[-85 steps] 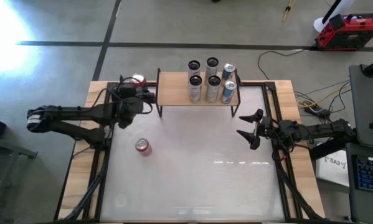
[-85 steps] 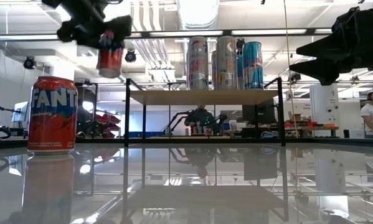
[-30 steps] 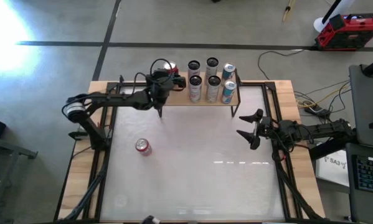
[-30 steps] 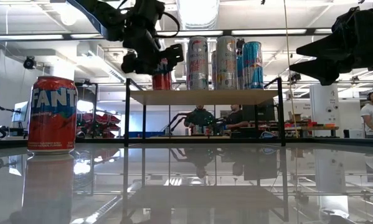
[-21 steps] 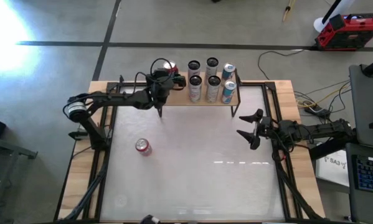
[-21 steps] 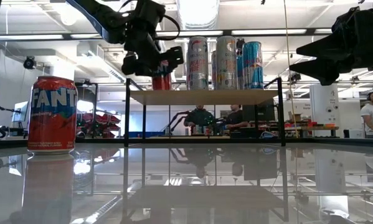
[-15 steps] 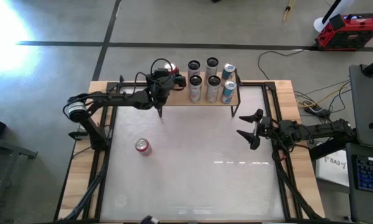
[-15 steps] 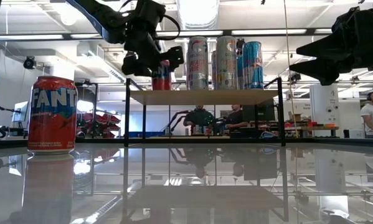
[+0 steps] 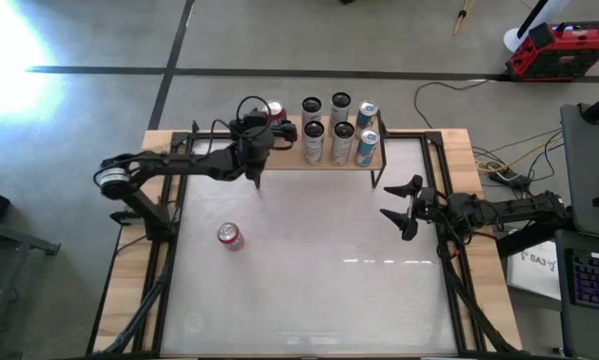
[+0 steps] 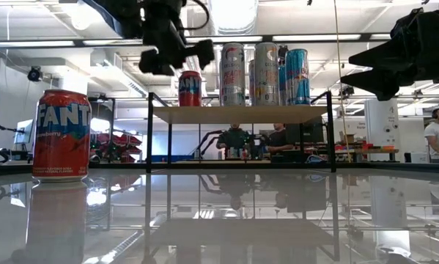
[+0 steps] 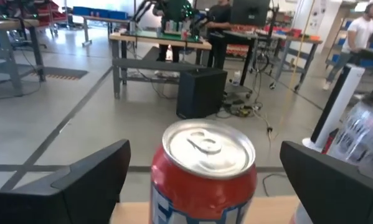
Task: Place canned beverage on shelf
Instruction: Put the orange soda can on the shelf aligned with the other orange soda can
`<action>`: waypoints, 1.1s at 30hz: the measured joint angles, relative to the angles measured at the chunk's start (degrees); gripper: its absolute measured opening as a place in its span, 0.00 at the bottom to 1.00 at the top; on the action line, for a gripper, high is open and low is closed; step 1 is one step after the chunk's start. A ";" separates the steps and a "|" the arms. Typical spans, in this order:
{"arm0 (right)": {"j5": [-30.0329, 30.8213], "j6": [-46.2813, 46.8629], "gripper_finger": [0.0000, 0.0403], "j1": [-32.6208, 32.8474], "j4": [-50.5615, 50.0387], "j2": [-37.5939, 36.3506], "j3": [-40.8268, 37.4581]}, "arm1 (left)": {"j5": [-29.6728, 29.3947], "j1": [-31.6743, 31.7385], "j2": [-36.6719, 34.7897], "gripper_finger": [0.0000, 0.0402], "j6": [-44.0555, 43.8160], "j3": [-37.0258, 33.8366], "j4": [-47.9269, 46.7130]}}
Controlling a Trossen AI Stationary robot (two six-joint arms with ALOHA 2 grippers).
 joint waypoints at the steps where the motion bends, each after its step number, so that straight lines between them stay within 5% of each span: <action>1: 0.00 0.01 0.83 0.01 0.02 0.00 0.00 | -0.63 -0.44 -0.68 0.99 0.03 0.00 -0.30; 9: 0.00 0.00 0.83 0.01 0.02 0.00 -0.01 | -8.80 -9.45 -7.91 0.99 2.37 0.00 -3.07; 14: 0.00 0.01 0.83 0.00 0.02 0.00 -0.01 | -18.62 -17.88 -11.97 1.00 -0.79 0.00 -13.14; 22: 0.00 0.01 0.83 0.01 0.02 0.00 -0.01 | -24.93 -31.00 -14.25 1.00 -32.04 -0.05 -45.40; 26: 0.00 0.00 0.83 0.00 0.01 0.00 0.00 | -16.72 -34.73 -14.77 0.99 -47.49 -0.07 -58.40; 33: 0.00 0.01 0.83 0.01 0.00 0.00 0.01 | 15.48 -34.98 -18.53 0.99 -68.37 -0.01 -73.29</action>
